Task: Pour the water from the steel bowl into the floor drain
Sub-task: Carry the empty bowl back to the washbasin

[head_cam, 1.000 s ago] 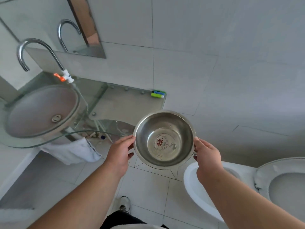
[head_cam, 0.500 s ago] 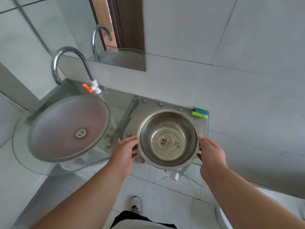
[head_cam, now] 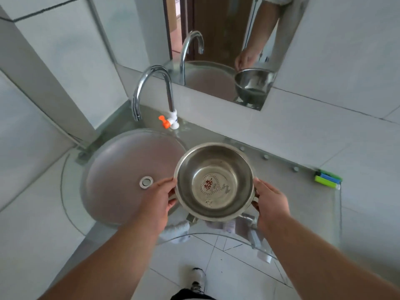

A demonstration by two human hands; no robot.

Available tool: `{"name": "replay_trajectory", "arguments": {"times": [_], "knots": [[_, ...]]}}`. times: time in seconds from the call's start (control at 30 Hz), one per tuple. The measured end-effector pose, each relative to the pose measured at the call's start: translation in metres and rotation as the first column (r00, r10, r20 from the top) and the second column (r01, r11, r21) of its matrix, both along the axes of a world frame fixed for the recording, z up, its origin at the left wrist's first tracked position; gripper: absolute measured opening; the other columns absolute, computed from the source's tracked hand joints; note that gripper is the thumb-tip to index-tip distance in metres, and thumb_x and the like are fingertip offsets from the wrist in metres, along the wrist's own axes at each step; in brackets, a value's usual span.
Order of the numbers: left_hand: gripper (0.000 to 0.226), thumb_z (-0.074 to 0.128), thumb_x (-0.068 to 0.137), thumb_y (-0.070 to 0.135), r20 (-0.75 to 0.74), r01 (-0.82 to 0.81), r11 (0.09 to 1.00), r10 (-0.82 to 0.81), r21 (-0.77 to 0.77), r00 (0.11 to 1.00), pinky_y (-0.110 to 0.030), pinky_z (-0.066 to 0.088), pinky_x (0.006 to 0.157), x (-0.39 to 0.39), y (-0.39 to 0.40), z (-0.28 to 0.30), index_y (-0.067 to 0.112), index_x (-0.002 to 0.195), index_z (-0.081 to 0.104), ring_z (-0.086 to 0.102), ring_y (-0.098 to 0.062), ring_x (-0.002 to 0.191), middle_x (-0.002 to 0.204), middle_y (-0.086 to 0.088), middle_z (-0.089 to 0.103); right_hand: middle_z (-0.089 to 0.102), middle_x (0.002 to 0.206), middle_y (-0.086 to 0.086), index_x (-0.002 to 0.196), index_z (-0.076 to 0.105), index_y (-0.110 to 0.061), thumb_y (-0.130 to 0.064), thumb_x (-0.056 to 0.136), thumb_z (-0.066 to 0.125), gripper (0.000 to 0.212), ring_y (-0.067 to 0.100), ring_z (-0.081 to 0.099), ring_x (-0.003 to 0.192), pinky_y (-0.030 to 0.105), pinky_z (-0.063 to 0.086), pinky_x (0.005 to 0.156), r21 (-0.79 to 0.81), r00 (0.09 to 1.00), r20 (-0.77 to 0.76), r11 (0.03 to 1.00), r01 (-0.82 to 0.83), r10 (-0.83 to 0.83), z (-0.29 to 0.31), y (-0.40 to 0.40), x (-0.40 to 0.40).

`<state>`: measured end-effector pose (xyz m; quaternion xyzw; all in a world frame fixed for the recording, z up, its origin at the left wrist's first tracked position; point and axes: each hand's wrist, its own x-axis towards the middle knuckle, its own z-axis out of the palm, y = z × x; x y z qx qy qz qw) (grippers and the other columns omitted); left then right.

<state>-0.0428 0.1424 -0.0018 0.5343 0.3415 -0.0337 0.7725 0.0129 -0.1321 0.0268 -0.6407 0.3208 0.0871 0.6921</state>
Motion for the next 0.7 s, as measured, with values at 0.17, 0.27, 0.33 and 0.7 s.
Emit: {"name": "replay_trajectory", "arguments": {"times": [0.17, 0.27, 0.33, 0.7], "knots": [[0.017, 0.072, 0.101, 0.019, -0.033, -0.204, 0.979, 0.204, -0.003, 0.979, -0.043, 0.051, 0.091, -0.005, 0.064, -0.004, 0.020, 0.093, 0.086, 0.067, -0.025, 0.092, 0.086, -0.002, 0.080, 0.085, 0.083, -0.003, 0.092, 0.085, -0.022, -0.033, 0.089, 0.083, 0.012, 0.017, 0.078, 0.080, 0.039, 0.062, 0.078, 0.005, 0.983, -0.014, 0.983, -0.184, 0.184, -0.010, 0.074, 0.036], [0.015, 0.072, 0.103, 0.016, -0.085, -0.335, 0.942, 0.332, -0.023, 0.939, -0.044, 0.054, 0.088, -0.011, 0.098, -0.008, 0.013, 0.114, 0.080, 0.071, -0.028, 0.103, 0.098, -0.005, 0.082, 0.085, 0.082, 0.003, 0.094, 0.085, -0.020, -0.030, 0.088, 0.082, 0.012, 0.020, 0.079, 0.071, 0.042, 0.066, 0.076, -0.006, 0.956, -0.037, 0.956, -0.292, 0.292, -0.022, 0.118, 0.055], [0.019, 0.070, 0.104, 0.015, -0.112, -0.401, 0.916, 0.396, -0.021, 0.911, -0.045, 0.056, 0.088, -0.012, 0.117, -0.011, 0.013, 0.121, 0.078, 0.074, -0.029, 0.110, 0.111, -0.007, 0.084, 0.084, 0.084, 0.008, 0.089, 0.085, -0.023, -0.030, 0.088, 0.082, 0.008, 0.025, 0.078, 0.072, 0.047, 0.069, 0.076, -0.024, 0.934, -0.056, 0.934, -0.355, 0.354, -0.032, 0.146, 0.066], [0.034, 0.053, 0.112, 0.014, -0.239, -0.474, 0.879, 0.471, 0.048, 0.849, -0.040, 0.052, 0.084, 0.011, 0.175, -0.074, 0.014, 0.140, 0.071, 0.065, -0.023, 0.091, 0.121, -0.012, 0.067, 0.078, 0.099, 0.031, 0.076, 0.083, -0.018, -0.014, 0.082, 0.073, 0.012, 0.030, 0.072, 0.076, 0.065, 0.063, 0.085, -0.125, 0.802, -0.167, 0.795, -0.594, 0.573, -0.094, 0.242, 0.109]]}}
